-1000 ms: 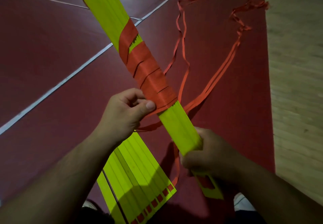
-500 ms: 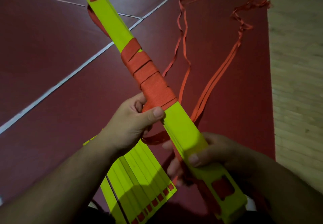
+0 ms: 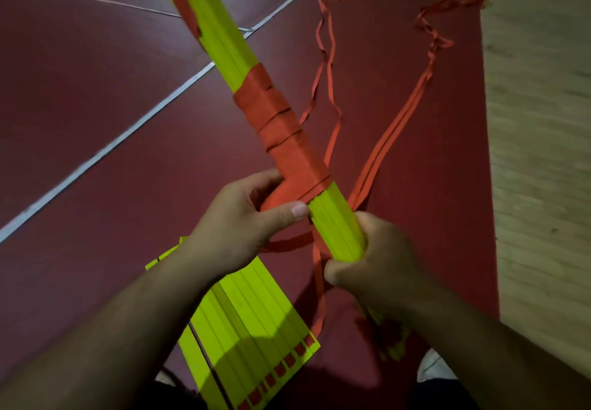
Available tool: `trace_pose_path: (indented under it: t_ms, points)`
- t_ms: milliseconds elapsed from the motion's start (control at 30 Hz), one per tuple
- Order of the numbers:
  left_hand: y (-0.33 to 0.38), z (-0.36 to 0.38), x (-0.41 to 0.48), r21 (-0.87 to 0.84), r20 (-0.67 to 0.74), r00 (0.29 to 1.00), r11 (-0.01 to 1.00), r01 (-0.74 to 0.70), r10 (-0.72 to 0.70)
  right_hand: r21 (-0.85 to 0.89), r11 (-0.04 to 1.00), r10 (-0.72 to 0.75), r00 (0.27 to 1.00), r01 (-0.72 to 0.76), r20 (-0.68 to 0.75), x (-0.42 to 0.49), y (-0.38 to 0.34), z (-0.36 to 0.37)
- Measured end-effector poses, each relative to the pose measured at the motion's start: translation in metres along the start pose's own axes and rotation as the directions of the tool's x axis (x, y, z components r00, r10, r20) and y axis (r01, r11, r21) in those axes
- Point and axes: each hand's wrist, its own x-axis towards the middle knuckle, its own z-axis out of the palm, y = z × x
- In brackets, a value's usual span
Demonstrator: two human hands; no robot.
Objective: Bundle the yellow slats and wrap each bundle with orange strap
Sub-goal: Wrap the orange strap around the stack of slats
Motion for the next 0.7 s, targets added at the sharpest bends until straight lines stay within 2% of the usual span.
trace_pose_path:
  t_ms: [67,100,200,300,400,467,533,567,600,667,700]
  points:
    - [-0.005,-0.006,0.001,0.111,0.005,0.997,0.991,0.074,-0.075,0.132,0.991,-0.021,0.996,0.009,0.085,-0.004,-0.004,-0.003]
    - [-0.007,-0.006,0.001,0.105,0.002,0.995,0.989,0.1,-0.101,0.201,0.98,-0.037,0.99,0.009,0.136,-0.005,-0.006,-0.003]
    - [-0.01,-0.006,0.0,0.006,-0.007,0.998,0.998,0.061,-0.061,0.413,0.91,-0.078,0.958,-0.045,0.278,-0.007,-0.007,-0.005]
    - [-0.011,-0.008,0.0,-0.099,-0.007,0.999,0.994,0.047,-0.048,0.544,0.83,-0.123,0.911,-0.123,0.394,-0.008,-0.005,-0.004]
    - [-0.008,0.0,-0.003,-0.237,0.137,0.99,0.969,0.07,-0.038,0.667,0.669,-0.186,0.795,-0.328,0.577,-0.014,-0.003,0.001]
    - [-0.006,0.006,-0.008,-0.335,0.203,0.979,0.937,0.099,-0.031,0.688,0.569,-0.25,0.703,-0.45,0.666,-0.017,-0.005,-0.001]
    - [-0.005,0.011,-0.012,-0.41,0.196,0.981,0.907,0.095,-0.014,0.658,0.574,-0.251,0.66,-0.488,0.708,-0.015,-0.006,-0.006]
    - [-0.002,0.012,-0.012,-0.415,0.147,0.988,0.904,0.104,-0.047,0.632,0.626,-0.219,0.675,-0.458,0.705,-0.01,-0.004,-0.008]
    - [0.001,0.012,-0.011,-0.389,0.069,0.993,0.914,0.112,-0.092,0.584,0.721,-0.163,0.728,-0.373,0.666,-0.005,-0.002,-0.009]
    - [0.0,0.013,-0.009,-0.299,-0.107,0.983,0.948,0.113,-0.151,0.357,0.921,-0.02,0.896,-0.155,0.443,0.003,0.002,-0.007]
    - [-0.001,0.013,-0.008,-0.243,-0.183,0.972,0.965,0.103,-0.15,0.254,0.961,0.022,0.947,-0.108,0.319,0.003,0.002,-0.003]
